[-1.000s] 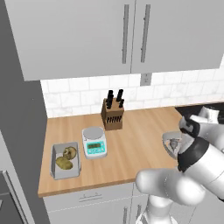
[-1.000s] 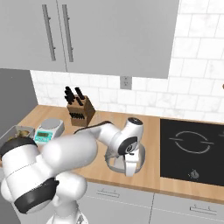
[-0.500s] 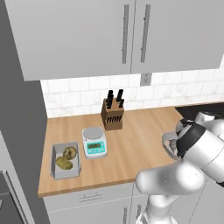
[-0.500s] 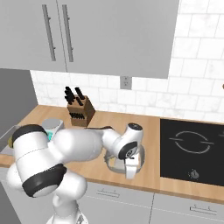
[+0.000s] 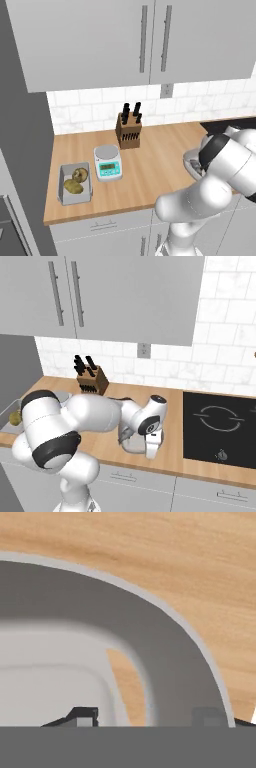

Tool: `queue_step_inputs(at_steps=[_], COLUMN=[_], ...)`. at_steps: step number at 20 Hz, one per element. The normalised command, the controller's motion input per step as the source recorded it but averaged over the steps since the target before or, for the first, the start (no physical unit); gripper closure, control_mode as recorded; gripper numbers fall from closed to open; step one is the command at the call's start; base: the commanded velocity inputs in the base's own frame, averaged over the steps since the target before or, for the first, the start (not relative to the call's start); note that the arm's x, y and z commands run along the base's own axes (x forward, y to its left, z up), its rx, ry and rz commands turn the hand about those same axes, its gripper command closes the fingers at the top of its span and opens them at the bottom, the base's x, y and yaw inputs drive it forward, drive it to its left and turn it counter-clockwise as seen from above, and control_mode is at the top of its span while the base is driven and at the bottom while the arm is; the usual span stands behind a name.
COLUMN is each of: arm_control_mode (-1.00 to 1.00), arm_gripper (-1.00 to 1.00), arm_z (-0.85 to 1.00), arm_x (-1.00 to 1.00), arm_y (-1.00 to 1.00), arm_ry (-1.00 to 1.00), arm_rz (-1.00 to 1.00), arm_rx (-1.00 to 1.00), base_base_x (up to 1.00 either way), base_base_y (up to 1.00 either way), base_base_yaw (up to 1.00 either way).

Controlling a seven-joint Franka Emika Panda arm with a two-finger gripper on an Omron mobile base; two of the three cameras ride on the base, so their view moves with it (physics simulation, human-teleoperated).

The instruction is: Take the meat container that has the fish and place it on the second highest rack of the freezer. Then take the vegetable container that has the potato and onion and place it on the highest rack of the freezer.

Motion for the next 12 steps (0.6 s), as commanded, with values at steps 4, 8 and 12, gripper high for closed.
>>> queue_step_inputs(at_steps=[4, 8, 12], arm_control_mode=[-1.00, -1.00, -1.00], arm_gripper=[1.00, 1.00, 1.00], arm_z=[-0.01, 0.02, 0.18], arm_x=[0.00, 0.00, 0.00], arm_y=[0.00, 0.00, 0.04], arm_ry=[0.00, -0.02, -0.09], arm_rz=[0.00, 0.00, 0.00], arm_rx=[0.00, 0.00, 0.00], base_base_x=[0.00, 0.00, 0.00], base_base_y=[0.00, 0.00, 0.00], base_base_yaw=[0.00, 0.00, 0.00])
